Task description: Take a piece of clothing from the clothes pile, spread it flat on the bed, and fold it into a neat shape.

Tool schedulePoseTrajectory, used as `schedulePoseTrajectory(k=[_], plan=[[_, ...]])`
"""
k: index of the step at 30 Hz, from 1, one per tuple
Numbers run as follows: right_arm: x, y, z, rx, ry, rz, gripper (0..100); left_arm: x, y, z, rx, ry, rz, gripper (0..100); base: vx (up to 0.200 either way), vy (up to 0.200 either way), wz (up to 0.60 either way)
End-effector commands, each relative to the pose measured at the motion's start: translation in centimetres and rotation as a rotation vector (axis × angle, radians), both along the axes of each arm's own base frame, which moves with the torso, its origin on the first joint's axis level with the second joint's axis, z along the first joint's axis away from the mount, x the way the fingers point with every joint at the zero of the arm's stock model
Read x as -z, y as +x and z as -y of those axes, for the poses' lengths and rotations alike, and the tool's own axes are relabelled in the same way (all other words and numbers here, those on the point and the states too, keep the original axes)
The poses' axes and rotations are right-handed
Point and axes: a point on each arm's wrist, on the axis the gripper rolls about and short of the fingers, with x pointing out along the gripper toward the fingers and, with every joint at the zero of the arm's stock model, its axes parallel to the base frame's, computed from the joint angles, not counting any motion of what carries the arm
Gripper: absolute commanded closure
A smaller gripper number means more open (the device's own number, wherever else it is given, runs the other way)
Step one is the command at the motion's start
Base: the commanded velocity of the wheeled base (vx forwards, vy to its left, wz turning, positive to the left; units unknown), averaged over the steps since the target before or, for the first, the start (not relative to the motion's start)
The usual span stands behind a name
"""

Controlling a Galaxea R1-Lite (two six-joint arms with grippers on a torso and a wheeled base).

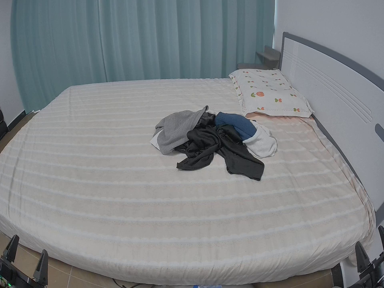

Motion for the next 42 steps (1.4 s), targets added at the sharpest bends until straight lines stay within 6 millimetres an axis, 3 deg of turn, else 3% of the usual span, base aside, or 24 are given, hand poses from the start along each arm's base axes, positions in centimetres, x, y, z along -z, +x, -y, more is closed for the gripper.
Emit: schedulePoseTrajectory(k=[1,2,3,5,8,12,15,16,17,18,19,23,24,25,28,30,31,33,42], plan=[[-3.9,-0.9,0.0,-0.008,0.021,0.106,0,0.5,0.0,0.0,-0.002,-0.001,0.0,0,0.0,0.0,0.0],[-3.9,-0.9,0.0,-0.008,0.021,0.106,0,0.5,0.0,0.0,-0.002,-0.001,0.0,0,0.0,0.0,0.0],[-7.5,-1.4,0.0,-0.007,0.053,0.154,0,0.5,0.0,0.0,-0.001,-0.001,0.0,0,0.0,0.0,0.0],[-11.5,-0.8,0.0,-0.014,0.111,0.151,0,0.5,0.0,0.0,-0.002,-0.001,0.0,0,0.0,0.0,0.0],[-12.4,1.0,0.0,-0.03,0.121,0.056,0,0.5,0.0,0.0,-0.001,-0.001,0.0,0,0.0,0.0,0.0],[-10.1,5.1,-0.3,-0.111,0.129,-0.2,0,0.5,0.0,0.0,-0.001,-0.001,0.0,0,0.0,0.0,0.0],[-10.0,8.3,-0.6,-0.138,0.129,-0.303,0,0.5,0.0,0.0,-0.002,-0.001,0.0,0,0.0,0.0,0.0],[-10.0,8.3,-0.6,-0.138,0.129,-0.303,0,0.5,0.0,0.0,-0.002,-0.001,0.0,0,0.0,0.0,0.0],[-10.1,10.9,-0.9,-0.145,0.13,-0.361,0,0.5,0.0,0.0,-0.001,-0.001,0.0,0,0.0,0.0,0.0],[-10.1,11.6,-0.9,-0.147,0.131,-0.375,0,0.5,0.0,0.0,-0.001,-0.001,0.0,0,0.0,0.0,0.0],[-9.7,14.1,-1.2,-0.146,0.13,-0.424,0,0.5,0.0,0.0,-0.001,-0.001,0.0,0,0.0,0.0,0.0],[-8.2,19.7,-1.9,-0.156,0.126,-0.494,0,0.5,0.0,0.0,-0.001,-0.001,0.0,0,0.0,0.0,0.0],[-8.0,20.2,-2.0,-0.157,0.125,-0.497,0,0.5,0.0,0.0,-0.001,-0.001,0.0,0,0.0,0.0,0.0],[-7.3,22.7,-2.4,-0.157,0.122,-0.518,0,0.5,0.0,0.0,-0.001,-0.001,0.0,0,0.0,0.0,0.0],[-5.6,27.5,-2.9,-0.147,0.123,-0.556,0,0.5,0.0,0.0,-0.001,-0.001,0.0,0,0.0,0.0,0.0],[-4.5,30.4,-3.2,-0.14,0.124,-0.574,0,0.5,0.0,0.0,-0.002,-0.001,0.0,0,0.0,0.0,0.0],[-4.3,30.9,-3.2,-0.138,0.125,-0.578,0,0.5,0.0,0.0,-0.002,-0.001,0.0,0,0.0,0.0,0.0],[-2.3,35.1,-3.7,-0.108,0.149,-0.611,0,0.5,0.0,0.0,-0.001,-0.001,0.0,0,0.0,0.0,0.0],[5.1,45.4,-5.8,-0.006,0.216,-0.641,0,0.5,0.0,0.0,-0.002,-0.001,0.0,0,0.0,0.0,0.0]])
